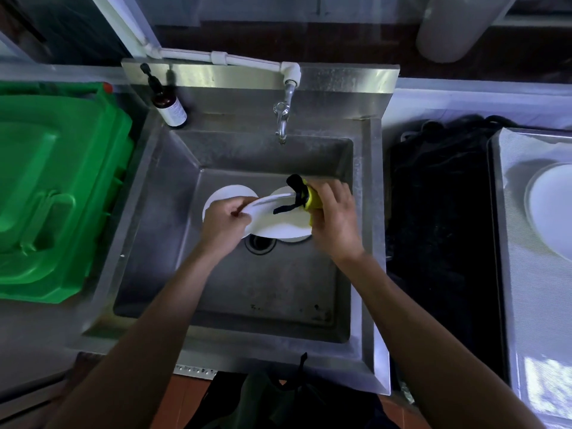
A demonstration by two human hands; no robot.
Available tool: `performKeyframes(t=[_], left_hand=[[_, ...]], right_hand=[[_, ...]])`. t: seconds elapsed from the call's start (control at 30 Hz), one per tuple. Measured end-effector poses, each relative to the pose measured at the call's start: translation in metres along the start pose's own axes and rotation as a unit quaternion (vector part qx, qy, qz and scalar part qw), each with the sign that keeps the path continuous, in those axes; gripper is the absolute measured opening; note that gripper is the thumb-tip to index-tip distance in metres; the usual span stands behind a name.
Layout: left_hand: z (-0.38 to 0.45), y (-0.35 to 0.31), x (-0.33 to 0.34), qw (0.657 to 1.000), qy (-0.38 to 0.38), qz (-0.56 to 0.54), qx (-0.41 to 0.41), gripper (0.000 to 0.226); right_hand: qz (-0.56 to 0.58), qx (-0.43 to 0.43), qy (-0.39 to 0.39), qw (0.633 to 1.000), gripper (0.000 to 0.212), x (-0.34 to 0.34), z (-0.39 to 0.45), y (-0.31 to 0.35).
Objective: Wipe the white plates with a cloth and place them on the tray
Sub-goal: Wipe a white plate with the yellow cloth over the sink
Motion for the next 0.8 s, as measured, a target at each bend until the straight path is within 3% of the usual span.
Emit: performKeyframes(t=[0.07,0.13,0.23,0.37,0.47,0.63,0.8], left_hand=[[-0.009,0.018,-0.007,0.997,-0.058,-0.031,-0.045,0.038],[-0.021,0.048,-0.006,0.965,-0.083,-0.181,-0.173,0.032],[-0.038,0.061,0.030,0.858,0.001,-0.416,-0.301,0.038],[-0.031,0.030,0.055,0.785,0.074,-0.531,-0.310,0.068],[-0.022,0.011,0.057,0.782,0.049,-0.533,-0.319,0.071],[-0.020,0.007,0.061,0.787,-0.003,-0.515,-0.339,0.025],[-0.021,0.016,0.062,0.784,-0.025,-0.521,-0.337,0.032]], right_hand=[[-0.002,0.010,-0.032,0.999,0.049,-0.009,-0.001,-0.003],[-0.011,0.018,-0.063,0.998,0.048,-0.018,-0.003,-0.005],[-0.019,0.022,-0.091,0.995,0.046,-0.024,-0.006,-0.005],[-0.034,-0.008,-0.129,0.991,0.052,-0.022,-0.012,0.006],[-0.036,-0.033,-0.138,0.989,0.059,-0.015,-0.020,0.014],[-0.049,-0.049,-0.139,0.988,0.059,-0.003,-0.035,0.015],[-0.031,-0.072,-0.086,0.993,0.054,0.010,-0.051,0.006]])
Point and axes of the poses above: each hand's wrist, its own z-axis towards the middle knuckle, its own x-axis out of the palm, y = z × x, the point moved 8 cm from there along z, towards the middle knuckle, and after that the axes turned 1 degree about -x, right-handed, at the moved point
